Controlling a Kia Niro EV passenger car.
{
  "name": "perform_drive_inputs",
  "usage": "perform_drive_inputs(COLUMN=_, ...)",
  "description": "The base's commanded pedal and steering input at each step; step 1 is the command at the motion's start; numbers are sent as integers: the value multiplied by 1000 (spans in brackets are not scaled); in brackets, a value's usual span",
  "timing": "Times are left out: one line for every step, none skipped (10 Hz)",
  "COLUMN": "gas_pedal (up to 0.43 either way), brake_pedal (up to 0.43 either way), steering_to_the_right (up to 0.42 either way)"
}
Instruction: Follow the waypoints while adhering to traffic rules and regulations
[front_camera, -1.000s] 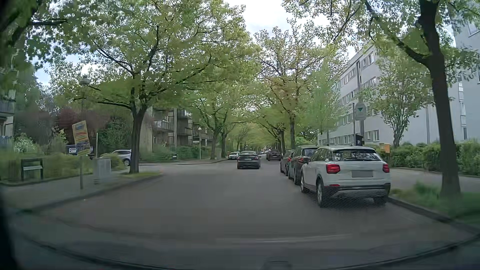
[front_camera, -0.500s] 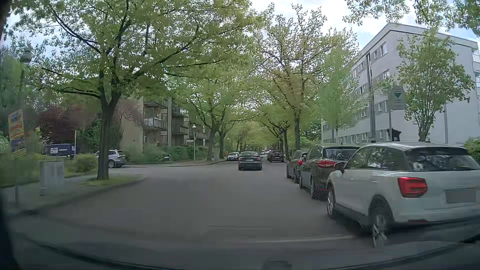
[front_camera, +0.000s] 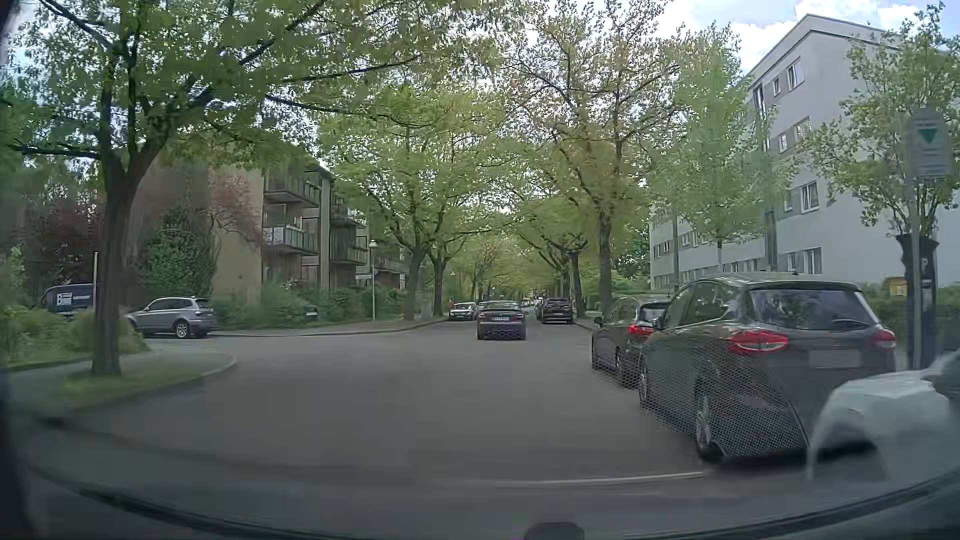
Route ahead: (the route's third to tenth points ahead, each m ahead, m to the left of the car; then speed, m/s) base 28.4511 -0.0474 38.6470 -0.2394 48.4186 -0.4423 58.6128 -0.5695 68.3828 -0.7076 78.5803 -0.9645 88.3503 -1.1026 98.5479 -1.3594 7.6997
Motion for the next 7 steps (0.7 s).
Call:
perform_drive_inputs(gas_pedal=87, brake_pedal=24, steering_to_the_right=-1)
perform_drive_inputs(gas_pedal=0, brake_pedal=24, steering_to_the_right=-1)
perform_drive_inputs(gas_pedal=0, brake_pedal=24, steering_to_the_right=2)
perform_drive_inputs(gas_pedal=0, brake_pedal=24, steering_to_the_right=3)
perform_drive_inputs(gas_pedal=0, brake_pedal=24, steering_to_the_right=3)
perform_drive_inputs(gas_pedal=59, brake_pedal=24, steering_to_the_right=2)
perform_drive_inputs(gas_pedal=87, brake_pedal=24, steering_to_the_right=2)
